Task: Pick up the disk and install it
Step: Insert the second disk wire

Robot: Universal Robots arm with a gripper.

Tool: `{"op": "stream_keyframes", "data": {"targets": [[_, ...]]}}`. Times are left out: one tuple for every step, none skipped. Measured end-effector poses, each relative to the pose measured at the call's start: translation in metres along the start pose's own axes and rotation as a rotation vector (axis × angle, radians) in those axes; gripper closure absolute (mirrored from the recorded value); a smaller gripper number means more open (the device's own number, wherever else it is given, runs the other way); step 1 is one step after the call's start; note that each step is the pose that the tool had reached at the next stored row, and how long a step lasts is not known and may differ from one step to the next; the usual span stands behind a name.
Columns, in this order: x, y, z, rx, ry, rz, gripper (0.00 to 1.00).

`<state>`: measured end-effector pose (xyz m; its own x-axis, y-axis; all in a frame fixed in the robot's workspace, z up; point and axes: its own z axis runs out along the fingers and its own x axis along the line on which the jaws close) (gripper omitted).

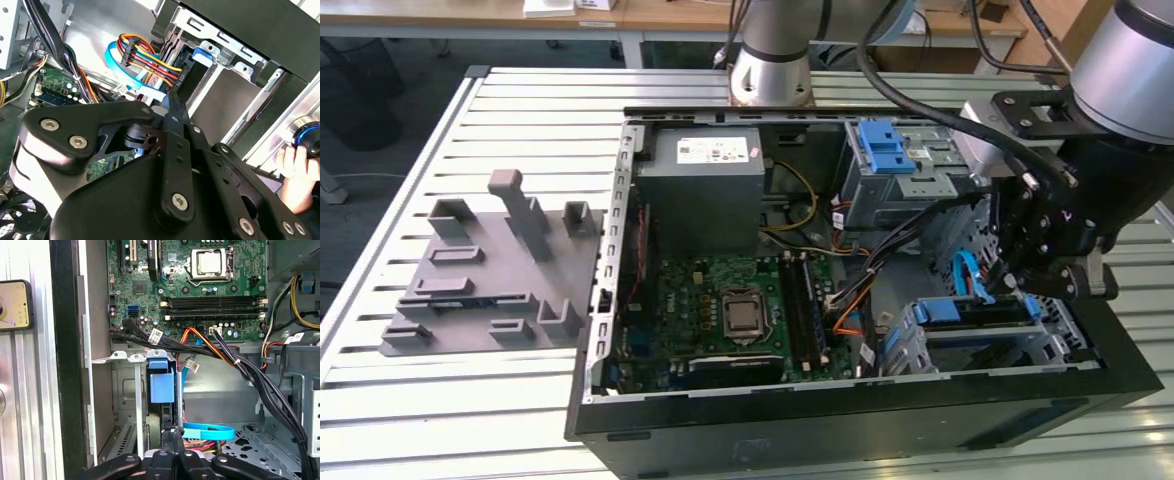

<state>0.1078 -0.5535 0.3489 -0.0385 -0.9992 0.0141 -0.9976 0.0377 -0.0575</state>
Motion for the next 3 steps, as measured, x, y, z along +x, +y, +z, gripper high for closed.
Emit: {"op": "stream_keyframes", "data": {"targets": [[0.0000,0.0000,0.0000,0.0000,0.0000,0.000,0.89],[0.0000,0.0000,0.0000,-0.0001,0.0000,0.000,0.89],[0.0000,0.0000,0.0000,-0.0001,0.0000,0.000,0.89]]}}
